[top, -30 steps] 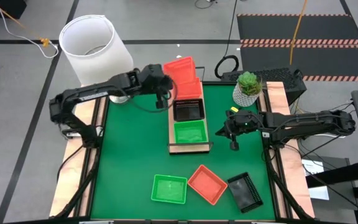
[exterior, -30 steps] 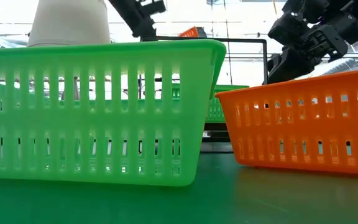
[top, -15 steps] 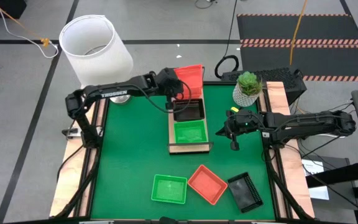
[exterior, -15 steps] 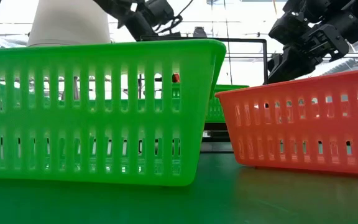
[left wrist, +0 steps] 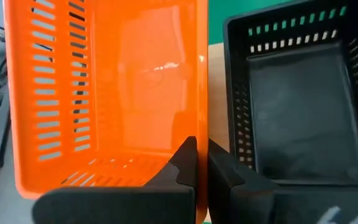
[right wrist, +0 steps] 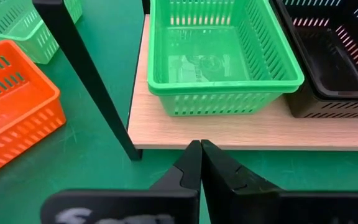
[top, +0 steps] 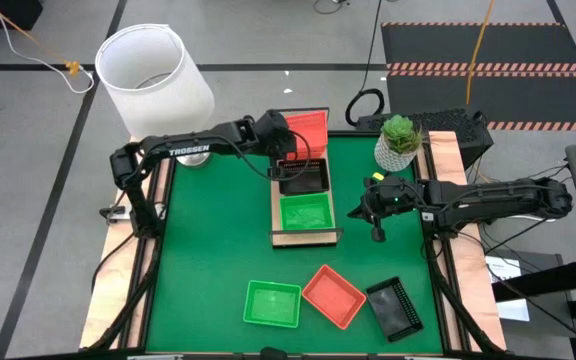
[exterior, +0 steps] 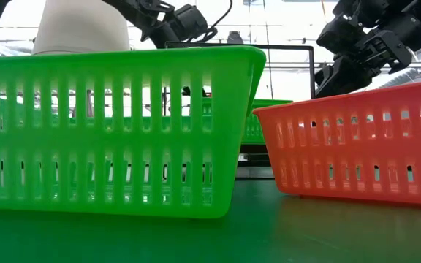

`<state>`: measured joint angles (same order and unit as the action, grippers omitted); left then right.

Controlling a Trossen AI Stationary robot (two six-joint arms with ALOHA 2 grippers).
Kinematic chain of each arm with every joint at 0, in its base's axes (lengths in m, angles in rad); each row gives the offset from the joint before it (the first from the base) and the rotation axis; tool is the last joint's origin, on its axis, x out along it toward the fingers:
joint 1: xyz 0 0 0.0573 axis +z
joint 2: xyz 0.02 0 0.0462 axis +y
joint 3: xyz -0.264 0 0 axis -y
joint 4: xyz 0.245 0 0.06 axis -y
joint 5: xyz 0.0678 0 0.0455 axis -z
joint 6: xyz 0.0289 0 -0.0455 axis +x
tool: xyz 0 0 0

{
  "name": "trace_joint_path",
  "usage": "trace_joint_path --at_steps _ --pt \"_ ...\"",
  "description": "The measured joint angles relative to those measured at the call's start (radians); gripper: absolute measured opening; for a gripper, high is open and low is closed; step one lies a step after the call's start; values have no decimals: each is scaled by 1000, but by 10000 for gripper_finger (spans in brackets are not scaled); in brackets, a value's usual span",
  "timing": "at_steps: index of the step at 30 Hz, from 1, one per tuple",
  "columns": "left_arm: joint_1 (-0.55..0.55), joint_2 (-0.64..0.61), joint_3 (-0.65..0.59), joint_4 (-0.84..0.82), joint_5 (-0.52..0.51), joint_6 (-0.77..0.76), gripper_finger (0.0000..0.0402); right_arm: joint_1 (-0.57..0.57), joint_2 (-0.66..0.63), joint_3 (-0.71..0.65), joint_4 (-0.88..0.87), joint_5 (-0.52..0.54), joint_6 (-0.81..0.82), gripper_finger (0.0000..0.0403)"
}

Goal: Stack baskets on shelf by color
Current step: Stack the top orange bin on the orange bin on the shelf

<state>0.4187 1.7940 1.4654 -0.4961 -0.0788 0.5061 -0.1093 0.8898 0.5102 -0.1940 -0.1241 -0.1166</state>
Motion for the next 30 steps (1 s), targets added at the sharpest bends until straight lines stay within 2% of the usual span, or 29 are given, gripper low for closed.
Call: trace_joint_path --at_steps 7,13,20,30 --pt "17 14 1 1 0 -19 28 0 0 0 0 0 0 0" --pt "19 34 0 -27 1 -23 8 0 0 0 -1 0 0 0" --pt "21 34 0 -19 2 -18 28 0 0 0 -2 1 0 0" --pt "31 49 1 1 21 -11 10 0 0 0 -1 1 0 0"
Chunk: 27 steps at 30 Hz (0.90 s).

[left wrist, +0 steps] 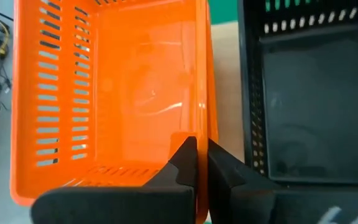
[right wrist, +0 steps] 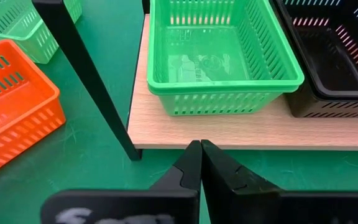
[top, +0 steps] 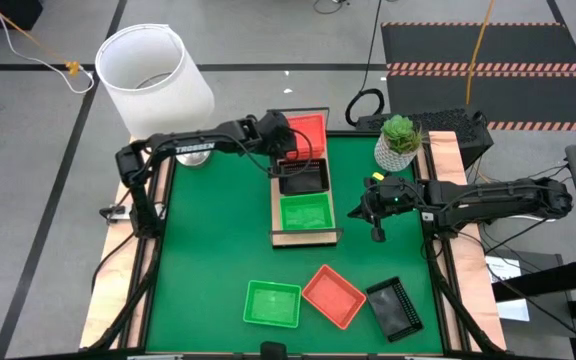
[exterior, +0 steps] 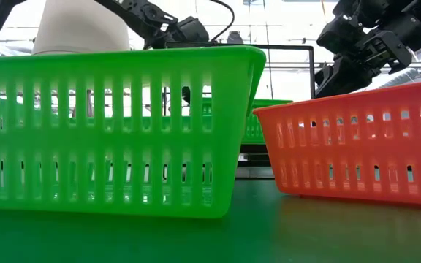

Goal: Stack baskets on shelf by color
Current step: Stack the top orange bin on the orange bin on the shelf

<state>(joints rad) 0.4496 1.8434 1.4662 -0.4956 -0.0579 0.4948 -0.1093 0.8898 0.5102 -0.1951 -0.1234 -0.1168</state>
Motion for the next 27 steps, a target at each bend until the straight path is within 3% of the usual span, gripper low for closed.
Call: trace_joint_path --at_steps 24,27 --pt "0 4 0 27 -7 -5 137 0 0 0 1 0 1 0" --pt "-4 -18 -1 1 -9 -34 144 0 0 0 3 72 24 0"
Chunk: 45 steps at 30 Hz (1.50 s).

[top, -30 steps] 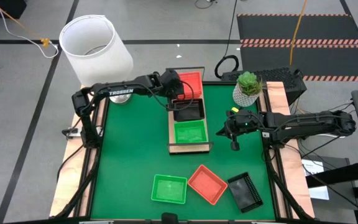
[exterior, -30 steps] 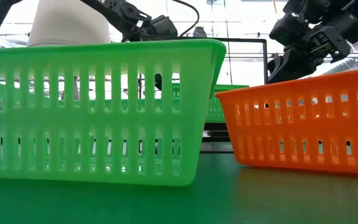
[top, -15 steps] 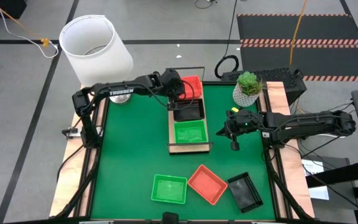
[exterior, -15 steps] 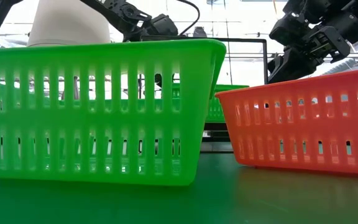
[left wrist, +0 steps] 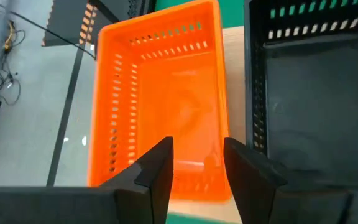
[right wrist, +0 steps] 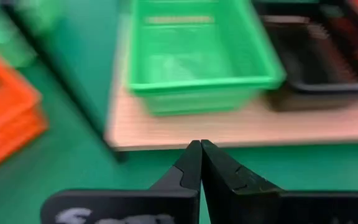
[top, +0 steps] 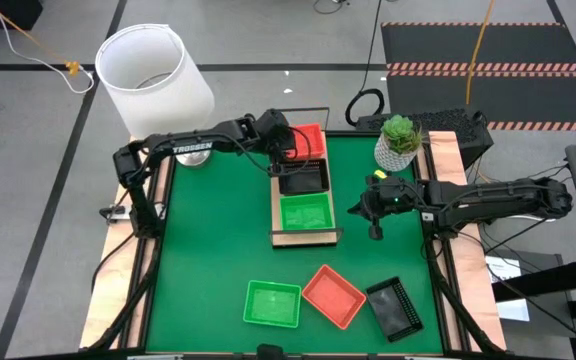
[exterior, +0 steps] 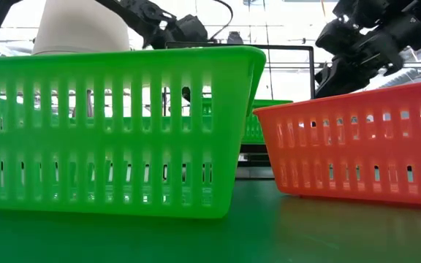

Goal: Stack baskets on shelf by color
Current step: Stack the top orange bin on the orange bin on the shelf

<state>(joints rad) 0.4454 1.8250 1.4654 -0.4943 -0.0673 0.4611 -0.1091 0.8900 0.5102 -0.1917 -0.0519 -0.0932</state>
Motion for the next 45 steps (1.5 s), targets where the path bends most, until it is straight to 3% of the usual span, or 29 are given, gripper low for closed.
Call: trace_joint_path --at_steps 5,8,12,15,19,24,36,45 --pt "-12 -98 0 -82 -1 -60 145 -6 17 0 47 316 27 0" --pt "-8 -146 0 -100 -2 -132 145 -42 43 0 140 392 -24 0" --pt "-5 -178 -37 -83 -4 -184 145 -136 95 1 310 387 -104 0" --pt "-11 -177 -89 -50 -3 -207 145 -229 149 1 433 302 -136 0" --pt "-27 -177 -184 47 -5 -238 145 -331 241 1 596 183 -94 0" --pt "-46 -175 -244 84 -43 -242 145 -400 352 1 727 129 -42 0" --pt "-95 -176 -243 3 -79 -331 145 -460 606 114 754 103 -73 0" --pt "-160 -189 -243 -96 -128 -371 145 -493 657 151 760 102 -79 0"
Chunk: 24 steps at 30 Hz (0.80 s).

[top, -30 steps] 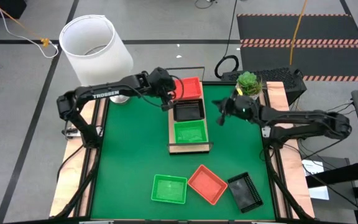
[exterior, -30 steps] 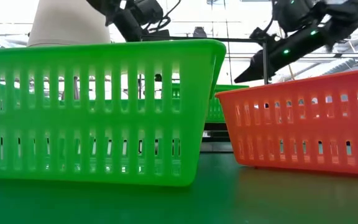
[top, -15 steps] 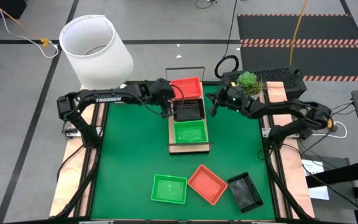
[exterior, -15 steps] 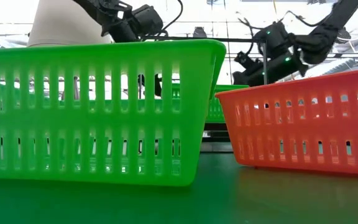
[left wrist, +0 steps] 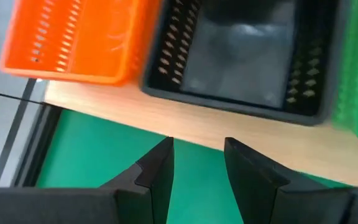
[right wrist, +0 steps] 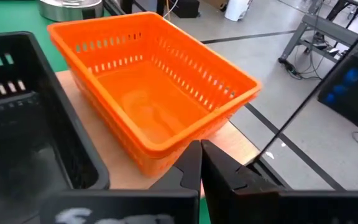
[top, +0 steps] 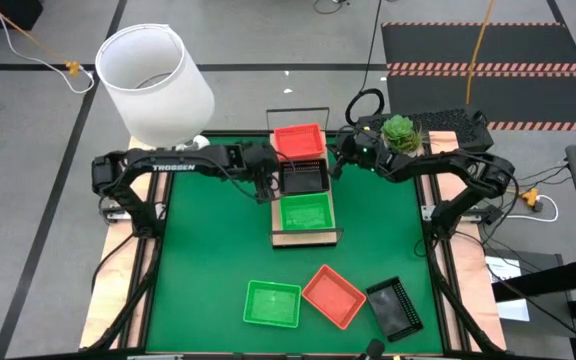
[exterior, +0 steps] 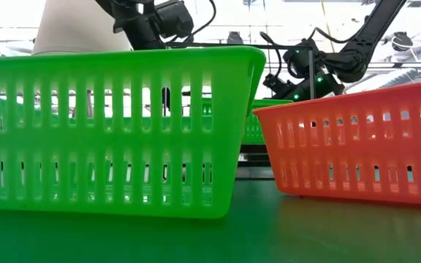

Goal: Stack baskets on shelf by color
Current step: Stack the top orange bin on the orange bin on the shelf

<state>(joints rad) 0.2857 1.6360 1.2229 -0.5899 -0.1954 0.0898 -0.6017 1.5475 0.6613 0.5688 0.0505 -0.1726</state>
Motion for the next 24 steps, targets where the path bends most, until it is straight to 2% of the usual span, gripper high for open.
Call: trace_joint_path --at_steps 4,7,14,24 --pt "-9 0 0 -7 -6 5 145 -2 0 0 0 -32 0 0" --pt "-5 0 -15 9 -64 7 145 -1 0 0 0 -79 3 0" --pt "34 0 -57 29 -105 8 145 2 0 0 -21 -82 3 0" --pt "93 0 -178 292 -103 74 145 1 -5 0 -50 -82 22 0"
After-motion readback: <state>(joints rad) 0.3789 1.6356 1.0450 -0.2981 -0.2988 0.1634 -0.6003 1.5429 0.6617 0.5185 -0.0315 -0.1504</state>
